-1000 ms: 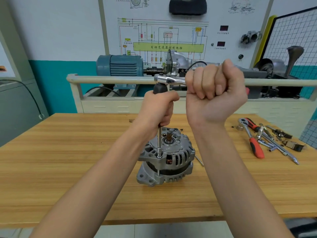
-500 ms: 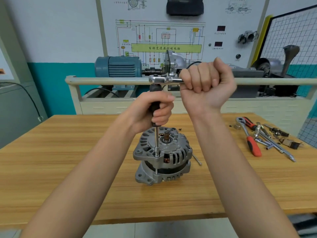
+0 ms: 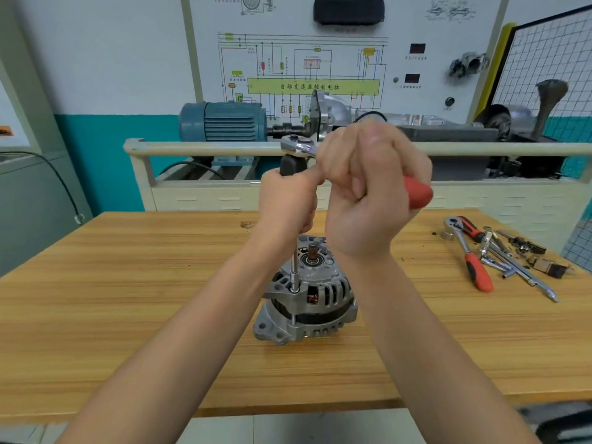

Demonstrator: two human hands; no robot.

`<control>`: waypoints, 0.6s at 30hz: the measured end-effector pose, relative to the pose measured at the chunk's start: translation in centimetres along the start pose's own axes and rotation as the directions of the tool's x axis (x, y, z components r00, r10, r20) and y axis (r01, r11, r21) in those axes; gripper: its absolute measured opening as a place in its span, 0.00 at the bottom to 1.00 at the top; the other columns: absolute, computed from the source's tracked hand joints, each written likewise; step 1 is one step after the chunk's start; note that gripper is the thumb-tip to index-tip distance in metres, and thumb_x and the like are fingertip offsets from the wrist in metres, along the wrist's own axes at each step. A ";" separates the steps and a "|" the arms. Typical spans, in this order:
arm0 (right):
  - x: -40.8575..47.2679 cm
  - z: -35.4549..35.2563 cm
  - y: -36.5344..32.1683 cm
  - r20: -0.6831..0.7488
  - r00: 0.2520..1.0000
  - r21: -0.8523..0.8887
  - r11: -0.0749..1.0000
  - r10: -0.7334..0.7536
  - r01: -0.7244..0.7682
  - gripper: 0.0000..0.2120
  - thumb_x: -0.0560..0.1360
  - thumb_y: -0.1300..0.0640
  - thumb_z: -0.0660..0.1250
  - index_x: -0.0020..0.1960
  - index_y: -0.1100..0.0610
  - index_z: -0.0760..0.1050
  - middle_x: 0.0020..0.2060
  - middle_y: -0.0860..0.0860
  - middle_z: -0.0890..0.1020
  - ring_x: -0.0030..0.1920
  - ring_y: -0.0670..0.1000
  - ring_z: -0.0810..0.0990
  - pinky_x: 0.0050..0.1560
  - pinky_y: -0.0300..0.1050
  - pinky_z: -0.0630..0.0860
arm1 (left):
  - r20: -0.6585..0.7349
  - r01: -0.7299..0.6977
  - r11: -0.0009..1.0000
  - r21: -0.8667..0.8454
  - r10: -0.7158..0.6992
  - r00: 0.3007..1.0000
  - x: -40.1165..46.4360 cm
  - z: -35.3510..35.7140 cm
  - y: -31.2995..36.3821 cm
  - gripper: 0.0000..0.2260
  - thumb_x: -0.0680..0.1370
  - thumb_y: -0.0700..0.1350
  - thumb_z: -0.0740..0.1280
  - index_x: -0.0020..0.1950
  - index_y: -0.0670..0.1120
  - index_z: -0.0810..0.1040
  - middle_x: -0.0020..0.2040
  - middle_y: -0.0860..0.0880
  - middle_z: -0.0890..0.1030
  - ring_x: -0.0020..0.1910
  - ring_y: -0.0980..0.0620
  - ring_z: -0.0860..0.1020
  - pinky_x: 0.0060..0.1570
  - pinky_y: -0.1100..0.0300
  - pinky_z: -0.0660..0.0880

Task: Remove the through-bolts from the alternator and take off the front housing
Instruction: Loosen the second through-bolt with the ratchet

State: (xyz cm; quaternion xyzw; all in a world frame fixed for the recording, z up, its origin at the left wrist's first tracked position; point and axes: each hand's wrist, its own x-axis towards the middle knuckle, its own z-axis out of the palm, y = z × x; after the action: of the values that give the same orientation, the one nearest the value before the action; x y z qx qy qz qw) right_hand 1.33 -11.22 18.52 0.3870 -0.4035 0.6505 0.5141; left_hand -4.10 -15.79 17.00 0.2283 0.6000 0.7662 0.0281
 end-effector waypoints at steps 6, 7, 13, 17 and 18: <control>1.9 -1.3 -0.2 -0.010 0.973 0.321 0.922 0.230 -0.215 0.23 0.73 0.64 0.52 0.22 0.50 0.57 0.16 0.47 0.59 0.19 0.46 0.54 0.26 0.39 0.55 | 0.241 0.010 1.000 -0.003 -0.009 0.971 0.5 -1.5 0.0 0.19 0.72 0.34 0.64 0.25 0.47 0.61 0.19 0.52 0.59 0.17 0.54 0.55 0.21 0.67 0.55; 2.4 -1.9 -0.1 -0.017 0.951 0.403 0.873 0.307 -0.275 0.24 0.74 0.64 0.52 0.21 0.50 0.57 0.15 0.47 0.57 0.20 0.47 0.52 0.25 0.39 0.56 | 0.332 0.017 1.000 -0.016 -0.011 0.943 0.6 -2.0 0.1 0.19 0.72 0.35 0.65 0.24 0.48 0.62 0.19 0.51 0.60 0.17 0.54 0.56 0.21 0.66 0.56; 3.8 -4.1 1.2 -0.126 0.748 0.757 0.550 0.652 -0.352 0.22 0.71 0.60 0.55 0.18 0.56 0.59 0.14 0.48 0.58 0.20 0.47 0.49 0.24 0.37 0.53 | 0.649 0.167 0.983 -0.082 -0.074 0.757 1.1 -2.7 0.6 0.18 0.72 0.39 0.61 0.22 0.47 0.64 0.17 0.52 0.60 0.14 0.57 0.57 0.18 0.67 0.56; 3.2 -3.3 0.8 -0.163 0.814 0.664 0.672 0.558 -0.329 0.22 0.71 0.60 0.55 0.18 0.55 0.60 0.14 0.48 0.59 0.20 0.48 0.51 0.24 0.38 0.55 | 0.503 0.134 0.989 -0.069 -0.082 0.861 1.0 -2.3 0.4 0.24 0.76 0.36 0.60 0.21 0.49 0.61 0.17 0.53 0.58 0.15 0.58 0.54 0.18 0.70 0.53; 2.9 -3.0 0.6 -0.149 0.855 0.599 0.733 0.497 -0.322 0.23 0.72 0.61 0.55 0.19 0.54 0.60 0.15 0.48 0.59 0.21 0.48 0.51 0.24 0.39 0.55 | 0.425 0.111 0.992 -0.065 -0.073 0.902 0.8 -2.1 0.3 0.24 0.77 0.36 0.59 0.21 0.49 0.61 0.17 0.53 0.58 0.15 0.57 0.53 0.19 0.70 0.53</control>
State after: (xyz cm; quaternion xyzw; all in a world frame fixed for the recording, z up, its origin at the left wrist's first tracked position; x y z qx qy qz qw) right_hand 0.03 -7.53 19.97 0.3159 -0.1911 0.8874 0.2762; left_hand -5.53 -17.53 17.16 0.3586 0.5557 0.7220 0.2031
